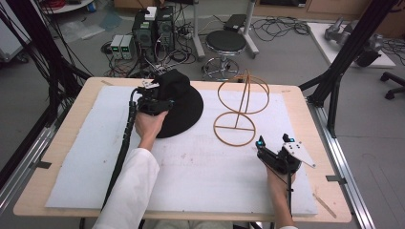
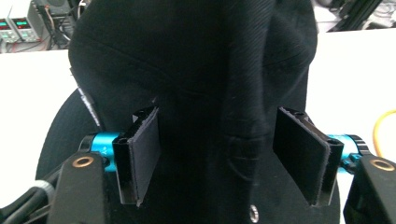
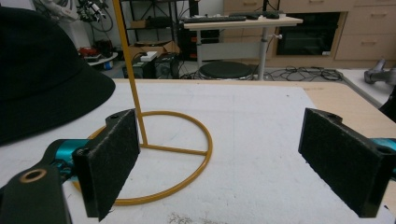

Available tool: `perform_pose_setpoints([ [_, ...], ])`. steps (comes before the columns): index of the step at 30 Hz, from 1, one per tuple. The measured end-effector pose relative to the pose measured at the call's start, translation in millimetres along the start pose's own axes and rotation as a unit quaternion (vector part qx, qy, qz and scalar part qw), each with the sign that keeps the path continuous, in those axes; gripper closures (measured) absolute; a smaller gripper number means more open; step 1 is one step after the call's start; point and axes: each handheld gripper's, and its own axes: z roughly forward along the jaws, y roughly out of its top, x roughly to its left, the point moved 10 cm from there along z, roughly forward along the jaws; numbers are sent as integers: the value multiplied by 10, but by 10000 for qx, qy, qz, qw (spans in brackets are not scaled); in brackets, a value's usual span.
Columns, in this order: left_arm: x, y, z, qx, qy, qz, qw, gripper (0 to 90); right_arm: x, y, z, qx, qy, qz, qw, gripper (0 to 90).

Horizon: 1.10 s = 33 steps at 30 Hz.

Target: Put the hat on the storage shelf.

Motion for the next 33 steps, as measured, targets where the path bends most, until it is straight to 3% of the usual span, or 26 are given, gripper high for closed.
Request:
perform_pose_setpoints([
  [6,-4,25,-13,-102,14,123,9999,464,1,2,1,-11,30,84,10000,117],
  [9,-51,28,-10,-147,-83,175,9997,588,1,-1,0,5,26,104,9999,117],
  [11,-60,15,1,-142,30,329,9994,670,5,3,2,-11,49,105,9999,117],
  [16,-42,6,1,-86,1,242,9997,830,13,5,3,-5,85,121,9999,117],
  [33,-38,7,4,-120,-24,268,9996,866,4,1,15,10,57,91,9999,117],
])
